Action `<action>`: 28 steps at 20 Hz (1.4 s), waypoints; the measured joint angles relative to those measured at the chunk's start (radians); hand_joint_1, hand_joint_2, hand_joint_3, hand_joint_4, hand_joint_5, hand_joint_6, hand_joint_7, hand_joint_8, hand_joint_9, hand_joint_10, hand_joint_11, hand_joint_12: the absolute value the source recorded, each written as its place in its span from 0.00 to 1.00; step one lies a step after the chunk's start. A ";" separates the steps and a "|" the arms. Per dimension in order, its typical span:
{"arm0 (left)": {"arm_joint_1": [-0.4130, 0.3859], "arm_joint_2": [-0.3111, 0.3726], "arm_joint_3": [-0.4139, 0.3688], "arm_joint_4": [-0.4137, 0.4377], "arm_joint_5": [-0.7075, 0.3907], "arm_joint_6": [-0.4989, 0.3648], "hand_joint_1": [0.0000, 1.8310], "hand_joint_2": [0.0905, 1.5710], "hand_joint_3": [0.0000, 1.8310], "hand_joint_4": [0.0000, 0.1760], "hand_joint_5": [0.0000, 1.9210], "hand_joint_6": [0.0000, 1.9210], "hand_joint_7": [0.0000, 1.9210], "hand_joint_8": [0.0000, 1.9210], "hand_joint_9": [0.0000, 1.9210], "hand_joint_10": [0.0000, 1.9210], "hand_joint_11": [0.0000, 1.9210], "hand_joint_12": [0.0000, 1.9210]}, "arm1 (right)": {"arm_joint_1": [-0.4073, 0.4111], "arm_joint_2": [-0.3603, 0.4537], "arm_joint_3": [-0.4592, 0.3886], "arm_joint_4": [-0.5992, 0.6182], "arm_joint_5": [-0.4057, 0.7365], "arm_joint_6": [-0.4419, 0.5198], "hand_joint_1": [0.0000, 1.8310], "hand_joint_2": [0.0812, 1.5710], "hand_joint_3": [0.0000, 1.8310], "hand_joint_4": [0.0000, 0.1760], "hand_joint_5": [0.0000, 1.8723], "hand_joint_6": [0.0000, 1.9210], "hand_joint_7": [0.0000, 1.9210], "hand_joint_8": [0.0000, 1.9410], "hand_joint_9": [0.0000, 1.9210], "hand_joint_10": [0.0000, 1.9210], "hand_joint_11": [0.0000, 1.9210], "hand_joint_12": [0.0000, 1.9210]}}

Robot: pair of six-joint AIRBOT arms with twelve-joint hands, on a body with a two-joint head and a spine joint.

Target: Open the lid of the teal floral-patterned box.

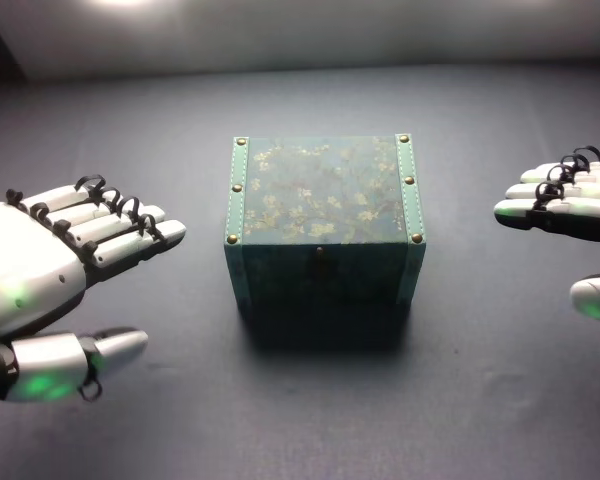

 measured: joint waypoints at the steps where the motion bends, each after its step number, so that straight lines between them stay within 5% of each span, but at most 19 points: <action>1: -0.001 0.000 0.004 -0.016 -0.002 0.001 0.00 0.98 0.02 0.00 0.01 0.00 0.01 0.00 0.02 0.00 0.00 0.06 | 0.001 0.000 0.000 -0.001 0.001 0.001 0.00 0.90 0.01 0.00 0.08 0.00 0.06 0.01 0.04 0.01 0.03 0.09; 6: -0.033 -0.022 0.026 -0.002 0.021 -0.010 0.00 1.00 0.06 0.00 0.00 0.00 0.01 0.00 0.04 0.01 0.01 0.00 | 0.034 -0.027 0.019 -0.046 -0.032 0.023 0.00 0.89 0.00 0.00 0.08 0.00 0.05 0.00 0.02 0.00 0.00 0.15; 7: -0.041 -0.027 0.029 0.007 0.033 -0.012 0.00 1.00 0.06 0.06 0.00 0.00 0.10 0.01 0.14 0.02 0.04 0.02 | 0.037 -0.033 0.024 -0.056 -0.033 0.026 0.00 0.89 0.00 0.00 0.08 0.00 0.06 0.00 0.03 0.00 0.00 0.17; 9: -0.063 -0.048 0.039 0.026 0.064 -0.015 0.00 1.00 0.03 0.00 0.00 0.00 0.15 0.00 0.17 0.01 0.06 0.04 | 0.048 -0.045 0.036 -0.077 -0.050 0.037 0.00 0.87 0.00 0.00 0.07 0.00 0.07 0.00 0.03 0.00 0.00 0.24; 12: -0.099 -0.074 0.066 0.049 0.119 -0.016 0.00 0.99 0.02 0.00 0.00 0.00 0.01 0.00 0.05 0.00 0.03 0.03 | 0.071 -0.058 0.047 -0.116 -0.080 0.050 0.00 0.86 0.00 0.00 0.08 0.00 0.07 0.00 0.05 0.00 0.00 0.24; 16: -0.131 -0.098 0.093 0.069 0.191 -0.016 0.00 0.96 0.00 0.00 0.00 0.00 0.00 0.00 0.03 0.00 0.05 0.04 | 0.094 -0.082 0.061 -0.156 -0.112 0.056 0.00 0.86 0.00 0.00 0.08 0.00 0.07 0.00 0.07 0.00 0.00 0.29; 24: -0.165 -0.130 0.109 0.111 0.248 -0.016 0.00 0.98 0.01 0.00 0.02 0.01 0.03 0.01 0.04 0.00 0.06 0.04 | 0.134 -0.119 0.084 -0.205 -0.145 0.071 0.00 0.80 0.00 0.00 0.05 0.00 0.02 0.00 0.06 0.00 0.05 0.18; 28: -0.172 -0.131 0.111 0.113 0.257 -0.019 0.00 1.00 0.01 0.00 0.00 0.00 0.03 0.00 0.06 0.01 0.07 0.04 | 0.139 -0.124 0.087 -0.212 -0.154 0.074 0.00 0.79 0.00 0.00 0.03 0.00 0.00 0.00 0.00 0.00 0.00 0.06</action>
